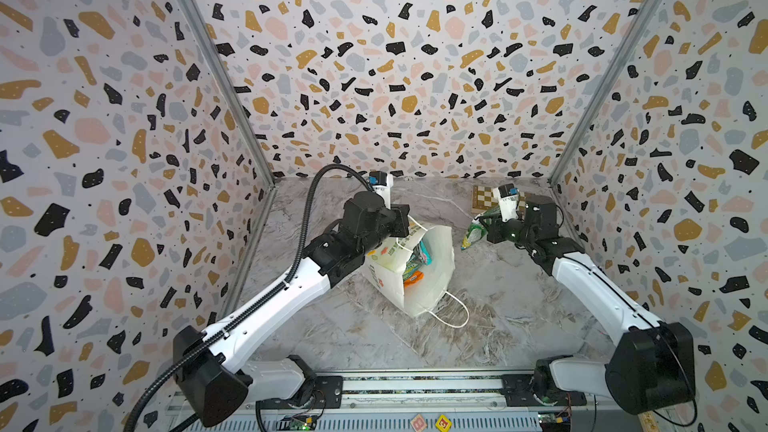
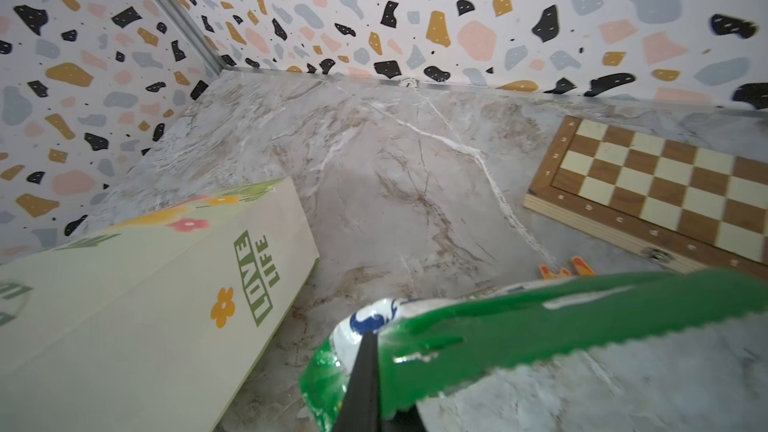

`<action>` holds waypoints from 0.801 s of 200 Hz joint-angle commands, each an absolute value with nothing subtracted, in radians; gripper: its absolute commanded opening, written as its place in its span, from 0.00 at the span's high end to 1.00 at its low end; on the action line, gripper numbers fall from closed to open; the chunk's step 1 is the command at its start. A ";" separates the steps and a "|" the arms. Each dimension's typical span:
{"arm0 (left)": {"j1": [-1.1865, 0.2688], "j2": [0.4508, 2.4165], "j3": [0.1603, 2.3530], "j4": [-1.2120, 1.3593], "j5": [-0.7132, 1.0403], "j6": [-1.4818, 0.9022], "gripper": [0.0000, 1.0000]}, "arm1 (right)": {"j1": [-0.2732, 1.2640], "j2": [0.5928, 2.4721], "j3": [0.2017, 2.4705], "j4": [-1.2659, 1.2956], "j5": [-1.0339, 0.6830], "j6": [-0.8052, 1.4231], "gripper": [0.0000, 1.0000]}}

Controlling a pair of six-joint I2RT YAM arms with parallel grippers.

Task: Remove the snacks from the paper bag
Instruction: 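Pull the green packet out of the bag with the right gripper toward the chessboard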

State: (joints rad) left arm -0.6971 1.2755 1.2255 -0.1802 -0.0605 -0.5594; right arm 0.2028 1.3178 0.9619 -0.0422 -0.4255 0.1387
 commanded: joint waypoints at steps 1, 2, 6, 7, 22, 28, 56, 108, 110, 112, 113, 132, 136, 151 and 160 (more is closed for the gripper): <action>-0.699 1.252 1.223 -0.147 -0.049 -0.535 1.00 | 0.198 1.361 0.974 0.156 -0.544 0.178 1.00; -0.699 1.252 1.223 -0.147 -0.049 -0.535 1.00 | 0.198 1.366 0.974 0.160 -0.548 0.179 1.00; -0.699 1.252 1.221 -0.147 -0.049 -0.535 1.00 | 0.198 1.382 0.975 0.173 -0.562 0.182 1.00; -0.699 1.252 1.221 -0.147 -0.049 -0.535 1.00 | 0.198 1.386 0.976 0.176 -0.567 0.182 1.00; -0.699 1.251 1.222 -0.149 -0.046 -0.535 1.00 | 0.198 1.449 0.986 0.218 -0.619 0.185 1.00; -0.699 1.251 1.222 -0.148 -0.046 -0.535 1.00 | 0.197 1.473 0.988 0.236 -0.639 0.184 1.00; -0.699 1.250 1.219 -0.149 -0.045 -0.537 1.00 | 0.189 1.581 0.987 0.320 -0.730 0.191 1.00; -0.699 1.252 1.219 -0.143 -0.039 -0.540 1.00 | 0.159 1.609 0.899 0.340 -0.705 0.189 1.00; -0.699 1.252 1.218 -0.142 -0.039 -0.541 1.00 | 0.157 1.607 0.893 0.337 -0.703 0.187 1.00; -0.699 1.253 1.218 -0.142 -0.038 -0.541 1.00 | 0.154 1.606 0.889 0.335 -0.701 0.186 1.00; -0.699 1.253 1.219 -0.143 -0.038 -0.541 1.00 | 0.154 1.605 0.887 0.334 -0.700 0.184 1.00; -0.699 1.254 1.220 -0.140 -0.033 -0.544 1.00 | 0.141 1.587 0.858 0.291 -0.672 0.156 1.00; -0.699 1.254 1.222 -0.141 -0.032 -0.545 1.00 | 0.140 1.581 0.851 0.285 -0.662 0.149 1.00; -0.699 1.256 1.223 -0.141 -0.029 -0.545 1.00 | 0.138 1.563 0.829 0.261 -0.619 0.129 1.00; -0.699 1.255 1.224 -0.141 -0.029 -0.545 1.00 | 0.138 1.558 0.822 0.244 -0.595 0.115 1.00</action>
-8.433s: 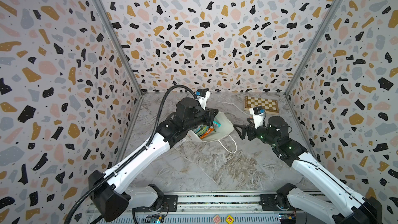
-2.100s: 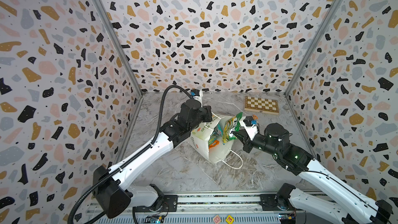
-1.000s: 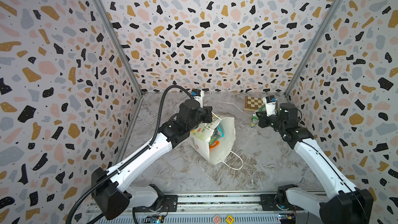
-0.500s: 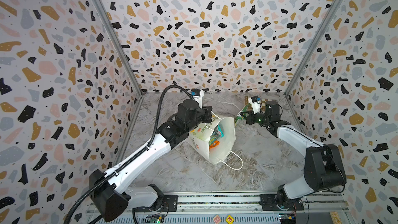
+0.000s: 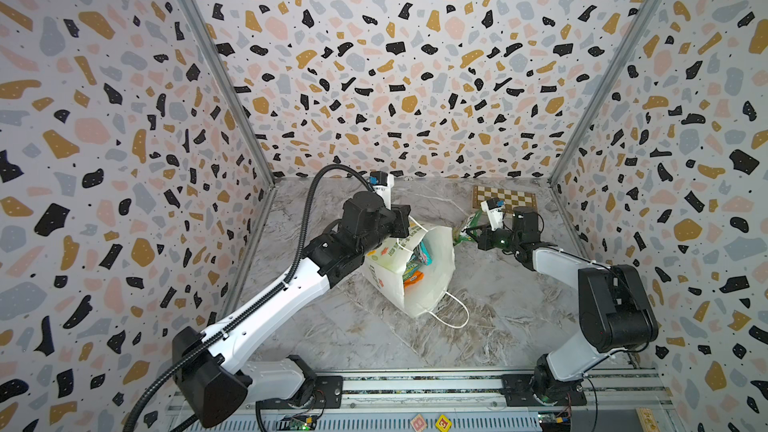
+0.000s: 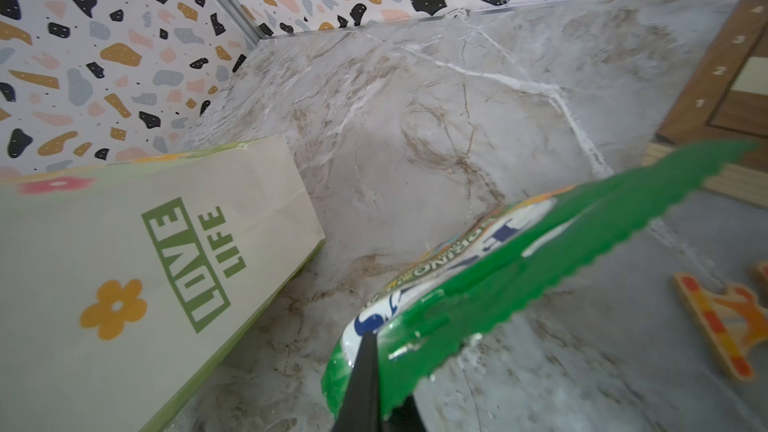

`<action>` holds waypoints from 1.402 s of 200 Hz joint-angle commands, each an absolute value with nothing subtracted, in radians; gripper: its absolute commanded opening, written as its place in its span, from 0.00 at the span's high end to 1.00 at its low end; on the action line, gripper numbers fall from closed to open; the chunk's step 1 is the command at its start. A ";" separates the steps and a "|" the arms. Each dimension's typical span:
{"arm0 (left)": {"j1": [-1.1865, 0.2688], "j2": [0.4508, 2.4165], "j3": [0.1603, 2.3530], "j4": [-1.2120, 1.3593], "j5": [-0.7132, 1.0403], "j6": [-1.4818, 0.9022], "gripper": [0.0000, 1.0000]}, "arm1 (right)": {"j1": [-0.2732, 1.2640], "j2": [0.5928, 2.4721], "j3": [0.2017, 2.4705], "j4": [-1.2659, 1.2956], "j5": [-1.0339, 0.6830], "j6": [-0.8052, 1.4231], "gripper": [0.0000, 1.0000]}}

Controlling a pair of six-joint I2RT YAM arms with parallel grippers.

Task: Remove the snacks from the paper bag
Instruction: 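Pull the green packet out of the bag with the right gripper toward the chessboard, then release the green Spring Tea packet onto the table near the chessboard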

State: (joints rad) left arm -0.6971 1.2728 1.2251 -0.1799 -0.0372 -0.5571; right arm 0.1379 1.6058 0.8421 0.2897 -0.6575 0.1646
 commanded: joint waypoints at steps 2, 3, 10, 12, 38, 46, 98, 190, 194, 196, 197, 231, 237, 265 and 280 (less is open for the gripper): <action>-0.699 1.255 1.223 -0.141 -0.029 -0.545 1.00 | 0.139 1.557 0.821 0.239 -0.589 0.113 1.00; -0.699 1.255 1.224 -0.141 -0.029 -0.545 1.00 | 0.138 1.556 0.821 0.238 -0.586 0.112 1.00; -0.699 1.255 1.223 -0.142 -0.029 -0.545 1.00 | 0.138 1.553 0.818 0.223 -0.564 0.108 1.00; -0.699 1.254 1.223 -0.141 -0.029 -0.545 1.00 | 0.138 1.553 0.817 0.221 -0.558 0.105 1.00; -0.699 1.254 1.221 -0.135 -0.029 -0.548 1.00 | 0.137 1.542 0.790 0.208 -0.514 0.093 0.95; -0.699 1.254 1.220 -0.132 -0.029 -0.550 1.00 | 0.137 1.544 0.787 0.203 -0.506 0.093 0.94; -0.699 1.259 1.226 -0.131 -0.020 -0.551 1.00 | 0.138 1.504 0.756 0.173 -0.386 0.097 0.58; -0.700 1.270 1.229 -0.126 -0.014 -0.546 1.00 | 0.138 1.320 0.676 0.136 -0.116 0.207 0.21; -0.699 1.271 1.230 -0.125 -0.012 -0.546 1.00 | 0.138 1.309 0.671 0.134 -0.105 0.211 0.21; -0.699 1.271 1.231 -0.126 -0.012 -0.546 1.00 | 0.138 1.304 0.668 0.134 -0.101 0.213 0.21; -0.699 1.271 1.231 -0.126 -0.012 -0.547 1.00 | 0.139 1.301 0.667 0.134 -0.099 0.214 0.21; -0.699 1.272 1.232 -0.125 -0.011 -0.547 1.00 | 0.137 1.214 0.648 0.130 -0.133 0.221 0.21; -0.699 1.271 1.233 -0.125 -0.011 -0.546 1.00 | 0.138 1.202 0.650 0.127 -0.153 0.220 0.21; -0.699 1.269 1.233 -0.126 -0.012 -0.547 1.00 | 0.139 1.137 0.654 0.118 -0.261 0.219 0.21; -0.699 1.269 1.231 -0.126 -0.012 -0.546 1.00 | 0.138 1.100 0.660 0.110 -0.315 0.230 0.21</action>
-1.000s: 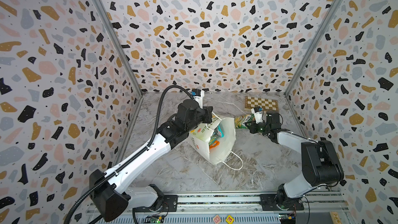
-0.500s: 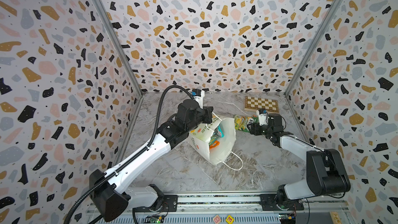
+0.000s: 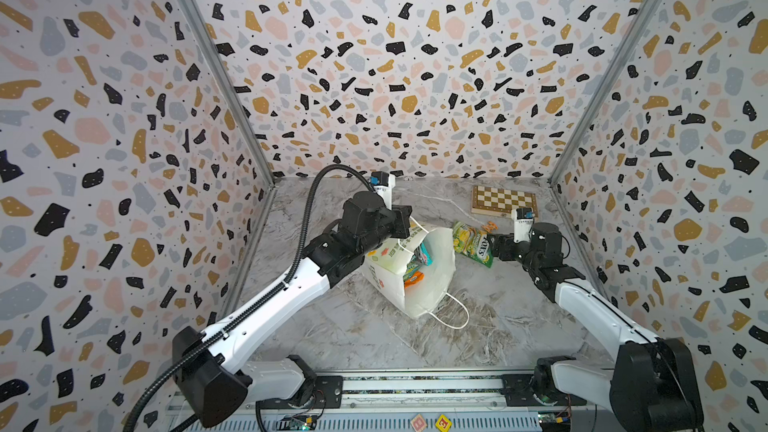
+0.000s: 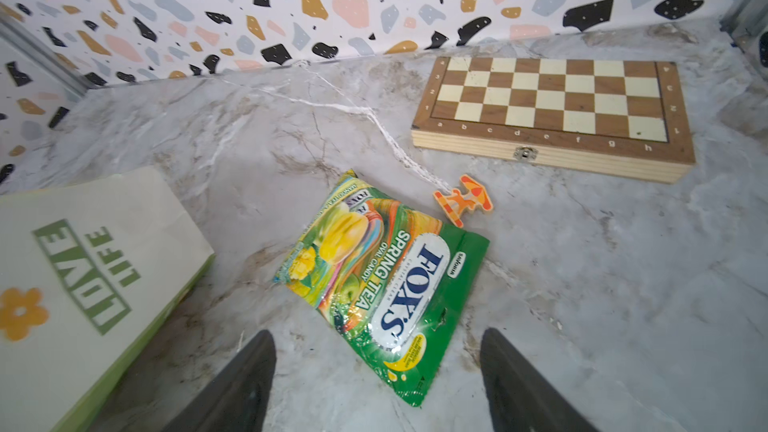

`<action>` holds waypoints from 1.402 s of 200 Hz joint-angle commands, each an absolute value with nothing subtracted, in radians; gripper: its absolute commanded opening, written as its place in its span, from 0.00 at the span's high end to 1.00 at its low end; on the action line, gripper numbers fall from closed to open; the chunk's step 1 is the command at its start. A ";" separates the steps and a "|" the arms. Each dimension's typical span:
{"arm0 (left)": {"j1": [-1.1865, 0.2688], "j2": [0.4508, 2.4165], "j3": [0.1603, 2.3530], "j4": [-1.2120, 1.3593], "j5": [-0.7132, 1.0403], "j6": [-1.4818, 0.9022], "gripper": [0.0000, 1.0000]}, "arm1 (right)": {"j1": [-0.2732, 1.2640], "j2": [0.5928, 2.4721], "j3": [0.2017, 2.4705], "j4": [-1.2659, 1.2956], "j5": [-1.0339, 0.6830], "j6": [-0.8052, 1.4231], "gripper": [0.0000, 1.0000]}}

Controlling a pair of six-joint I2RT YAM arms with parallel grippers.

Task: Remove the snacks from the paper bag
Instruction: 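Release the green Spring Tea packet onto the table near the chessboard, then move the open right gripper back over the bag opening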

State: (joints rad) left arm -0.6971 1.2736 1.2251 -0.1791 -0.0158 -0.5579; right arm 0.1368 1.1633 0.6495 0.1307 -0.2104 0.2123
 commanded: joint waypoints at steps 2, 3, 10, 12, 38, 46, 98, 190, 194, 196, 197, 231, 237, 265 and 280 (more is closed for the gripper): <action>-0.699 1.269 1.230 -0.126 -0.012 -0.546 1.00 | 0.138 1.094 0.661 0.109 -0.325 0.230 0.21; -0.699 1.269 1.231 -0.126 -0.012 -0.546 1.00 | 0.139 1.092 0.661 0.109 -0.333 0.230 0.21; -0.699 1.269 1.230 -0.126 -0.012 -0.546 1.00 | 0.141 1.072 0.663 0.110 -0.370 0.233 0.21; -0.699 1.269 1.231 -0.125 -0.012 -0.545 1.00 | 0.142 1.068 0.663 0.111 -0.383 0.235 0.21; -0.699 1.267 1.232 -0.125 -0.012 -0.545 1.00 | 0.175 1.013 0.661 0.136 -0.503 0.244 0.21; -0.699 1.266 1.230 -0.124 -0.012 -0.545 1.00 | 0.190 1.004 0.664 0.141 -0.537 0.238 0.21; -0.699 1.264 1.229 -0.126 -0.011 -0.548 1.00 | 0.312 0.962 0.698 0.149 -0.671 0.192 0.22; -0.699 1.264 1.234 -0.126 -0.012 -0.551 1.00 | 0.589 1.089 0.791 0.050 -0.643 0.060 0.27; -0.699 1.264 1.233 -0.125 -0.011 -0.551 1.00 | 0.597 1.097 0.792 0.048 -0.628 0.058 0.27; -0.699 1.264 1.234 -0.125 -0.011 -0.551 1.00 | 0.601 1.102 0.793 0.046 -0.625 0.057 0.27; -0.699 1.264 1.235 -0.126 -0.011 -0.551 1.00 | 0.602 1.105 0.794 0.045 -0.621 0.057 0.27; -0.699 1.265 1.241 -0.129 -0.010 -0.549 1.00 | 0.666 1.173 0.820 -0.004 -0.506 0.022 0.29; -0.699 1.265 1.241 -0.130 -0.009 -0.549 1.00 | 0.678 1.185 0.826 -0.012 -0.489 0.015 0.30; -0.699 1.267 1.246 -0.131 -0.009 -0.547 1.00 | 0.724 1.247 0.855 -0.059 -0.406 -0.020 0.32; -0.699 1.269 1.248 -0.130 -0.009 -0.547 1.00 | 0.738 1.273 0.860 -0.066 -0.370 -0.026 0.33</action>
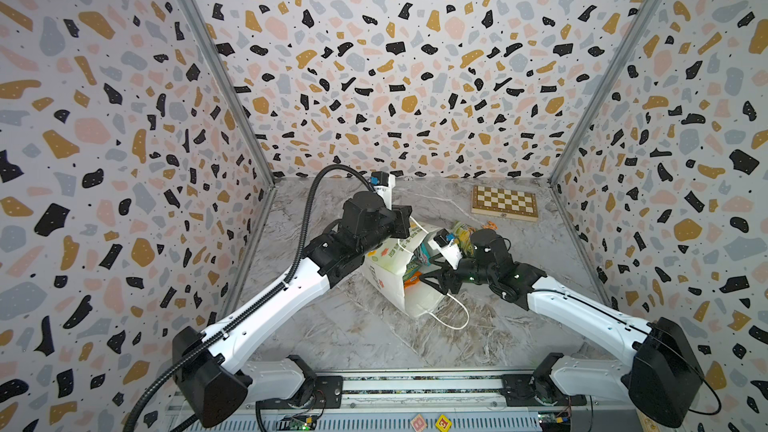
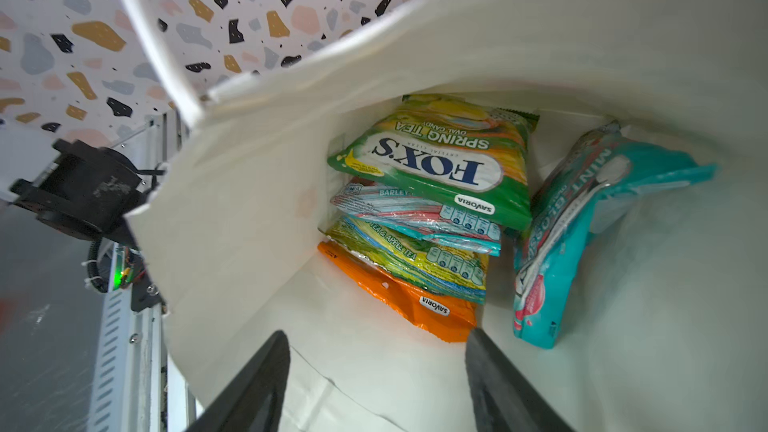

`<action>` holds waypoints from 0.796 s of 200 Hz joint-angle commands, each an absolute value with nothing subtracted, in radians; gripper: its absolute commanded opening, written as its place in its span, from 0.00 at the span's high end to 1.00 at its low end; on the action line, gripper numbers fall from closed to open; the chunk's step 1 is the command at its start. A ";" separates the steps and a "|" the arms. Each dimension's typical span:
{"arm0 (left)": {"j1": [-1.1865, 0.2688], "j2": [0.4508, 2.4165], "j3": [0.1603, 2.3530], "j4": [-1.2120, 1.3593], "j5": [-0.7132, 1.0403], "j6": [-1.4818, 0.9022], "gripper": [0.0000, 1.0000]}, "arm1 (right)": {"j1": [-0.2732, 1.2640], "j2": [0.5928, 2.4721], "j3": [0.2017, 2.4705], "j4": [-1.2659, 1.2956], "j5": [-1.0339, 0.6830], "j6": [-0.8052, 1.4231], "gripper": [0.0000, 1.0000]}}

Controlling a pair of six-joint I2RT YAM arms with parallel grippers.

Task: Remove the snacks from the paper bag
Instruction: 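Move the open right gripper back over the bag opening, then reach the right gripper into the bag and grasp the teal Mint Blossom packet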

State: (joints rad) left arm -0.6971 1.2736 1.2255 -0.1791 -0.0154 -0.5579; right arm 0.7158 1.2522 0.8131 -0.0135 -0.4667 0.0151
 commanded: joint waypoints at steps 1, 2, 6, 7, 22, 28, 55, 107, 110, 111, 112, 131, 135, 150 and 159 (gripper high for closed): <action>-0.699 1.269 1.248 -0.132 -0.009 -0.546 1.00 | 0.738 1.275 0.860 -0.065 -0.369 -0.026 0.33; -0.699 1.269 1.248 -0.132 -0.009 -0.547 1.00 | 0.739 1.276 0.860 -0.065 -0.368 -0.027 0.33; -0.699 1.269 1.247 -0.131 -0.009 -0.547 1.00 | 0.741 1.281 0.859 -0.065 -0.364 -0.027 0.33; -0.699 1.269 1.248 -0.131 -0.009 -0.547 1.00 | 0.741 1.283 0.859 -0.064 -0.363 -0.027 0.33; -0.699 1.268 1.249 -0.132 -0.009 -0.546 1.00 | 0.743 1.300 0.856 -0.059 -0.348 -0.028 0.34; -0.699 1.269 1.250 -0.131 -0.009 -0.545 1.00 | 0.747 1.306 0.852 -0.057 -0.335 -0.028 0.35; -0.699 1.270 1.254 -0.135 -0.008 -0.543 1.00 | 0.758 1.332 0.845 -0.045 -0.251 -0.014 0.37; -0.699 1.267 1.248 -0.135 -0.003 -0.543 1.00 | 0.793 1.368 0.841 0.028 -0.047 0.080 0.44; -0.699 1.267 1.247 -0.135 -0.002 -0.543 1.00 | 0.797 1.370 0.841 0.034 -0.032 0.087 0.44; -0.699 1.266 1.248 -0.135 -0.002 -0.543 1.00 | 0.797 1.372 0.840 0.036 -0.027 0.089 0.44; -0.699 1.266 1.248 -0.135 -0.002 -0.544 1.00 | 0.797 1.372 0.839 0.038 -0.023 0.092 0.44; -0.699 1.264 1.247 -0.131 0.000 -0.543 1.00 | 0.807 1.381 0.829 0.075 0.047 0.137 0.45; -0.699 1.264 1.248 -0.132 0.002 -0.543 1.00 | 0.807 1.384 0.828 0.084 0.054 0.145 0.45; -0.699 1.264 1.247 -0.131 0.005 -0.545 1.00 | 0.808 1.396 0.824 0.104 0.082 0.173 0.47; -0.699 1.264 1.248 -0.131 0.008 -0.545 1.00 | 0.808 1.403 0.821 0.116 0.092 0.181 0.48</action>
